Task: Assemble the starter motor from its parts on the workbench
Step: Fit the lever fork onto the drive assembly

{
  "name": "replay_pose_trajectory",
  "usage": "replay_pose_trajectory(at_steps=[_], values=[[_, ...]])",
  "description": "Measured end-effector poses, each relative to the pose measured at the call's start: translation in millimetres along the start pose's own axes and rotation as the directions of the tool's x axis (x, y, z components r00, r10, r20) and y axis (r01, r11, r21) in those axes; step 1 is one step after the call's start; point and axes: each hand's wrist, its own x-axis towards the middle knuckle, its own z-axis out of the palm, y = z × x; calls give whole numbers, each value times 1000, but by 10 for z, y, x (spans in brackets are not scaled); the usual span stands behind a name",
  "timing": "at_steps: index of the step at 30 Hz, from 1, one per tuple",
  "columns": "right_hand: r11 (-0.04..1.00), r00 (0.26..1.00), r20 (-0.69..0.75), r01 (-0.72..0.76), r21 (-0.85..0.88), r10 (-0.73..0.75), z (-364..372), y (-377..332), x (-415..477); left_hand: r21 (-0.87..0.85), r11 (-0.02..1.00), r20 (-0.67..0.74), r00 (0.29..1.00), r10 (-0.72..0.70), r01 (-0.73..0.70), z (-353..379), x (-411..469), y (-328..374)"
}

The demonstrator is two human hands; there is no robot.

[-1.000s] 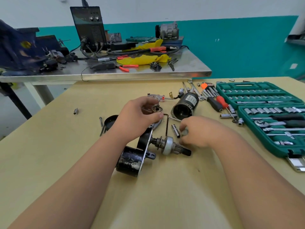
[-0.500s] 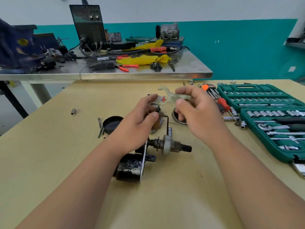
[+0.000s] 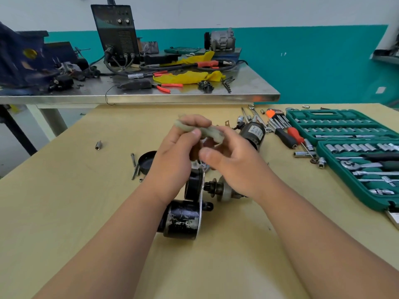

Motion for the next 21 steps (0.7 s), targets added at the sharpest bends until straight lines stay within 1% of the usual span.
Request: replay_pose_trajectory(at_steps=[2,5,8,10,11,13,16,18,19,21], values=[[1000,1000,-22,3,21,-3,53,-12,2,19,1000,51,999,10,-11,42,-30,-1],[995,996,-89,38,98,-29,108,-8,27,6,1000,88,996,-28,28,51,-29,-10],[985,990,-132,62,163,-41,170,-2,33,-59,995,151,986,-67,76,30,-13,-6],[984,987,-158,59,168,-32,190,-2,35,-104,991,169,983,-69,87,27,-9,0],[985,987,-157,45,168,-19,182,-1,38,-113,990,138,988,-69,84,28,-11,-4],[978,990,-137,-7,208,36,117,21,40,-108,991,27,997,-79,81,32,-19,-10],[907,975,-142,-100,409,172,-56,72,45,-58,996,-133,989,-73,65,47,-43,-1],[854,970,-139,-101,510,198,-155,75,37,-40,998,-207,976,-65,58,55,-51,8],[861,974,-136,-91,501,181,-191,84,30,-28,997,-236,969,-70,65,55,-52,10],[916,987,-105,-69,395,120,-231,95,8,42,996,-262,963,-67,81,49,-55,-1]])
